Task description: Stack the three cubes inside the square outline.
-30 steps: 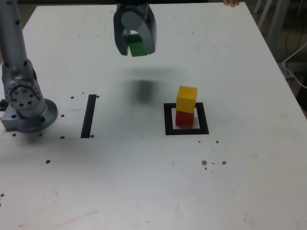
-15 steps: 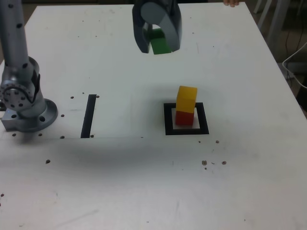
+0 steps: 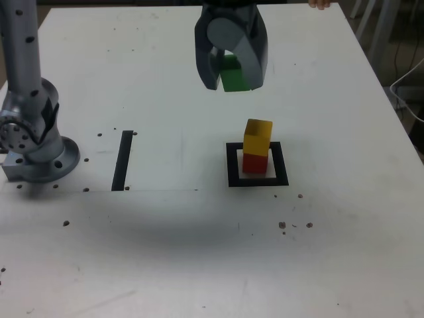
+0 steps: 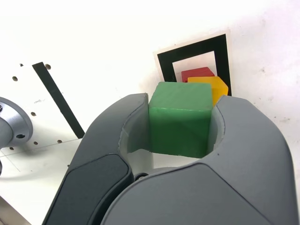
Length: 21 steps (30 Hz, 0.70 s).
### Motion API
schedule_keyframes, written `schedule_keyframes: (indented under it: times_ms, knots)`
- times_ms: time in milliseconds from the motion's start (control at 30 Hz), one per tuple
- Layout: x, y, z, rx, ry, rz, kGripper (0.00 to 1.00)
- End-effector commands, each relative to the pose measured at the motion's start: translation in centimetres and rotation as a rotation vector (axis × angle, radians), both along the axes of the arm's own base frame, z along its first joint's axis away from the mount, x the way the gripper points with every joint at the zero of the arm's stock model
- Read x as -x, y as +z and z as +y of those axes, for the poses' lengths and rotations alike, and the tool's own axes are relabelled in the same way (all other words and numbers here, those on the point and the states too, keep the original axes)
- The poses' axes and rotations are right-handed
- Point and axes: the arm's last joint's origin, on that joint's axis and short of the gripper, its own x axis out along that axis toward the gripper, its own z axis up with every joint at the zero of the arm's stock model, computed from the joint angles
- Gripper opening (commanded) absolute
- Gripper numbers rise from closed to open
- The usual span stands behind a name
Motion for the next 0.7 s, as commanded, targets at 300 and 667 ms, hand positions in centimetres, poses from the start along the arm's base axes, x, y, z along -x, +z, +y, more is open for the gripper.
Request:
schedule_keyframes:
  times_ms: [300, 667]
  knots:
    - [-2.6, -1.4, -3.1, -0.003, -0.03, 0.02, 0.12]
    - [-3.8, -3.0, -3.4, -0.022, -0.03, 0.07, 0.12]
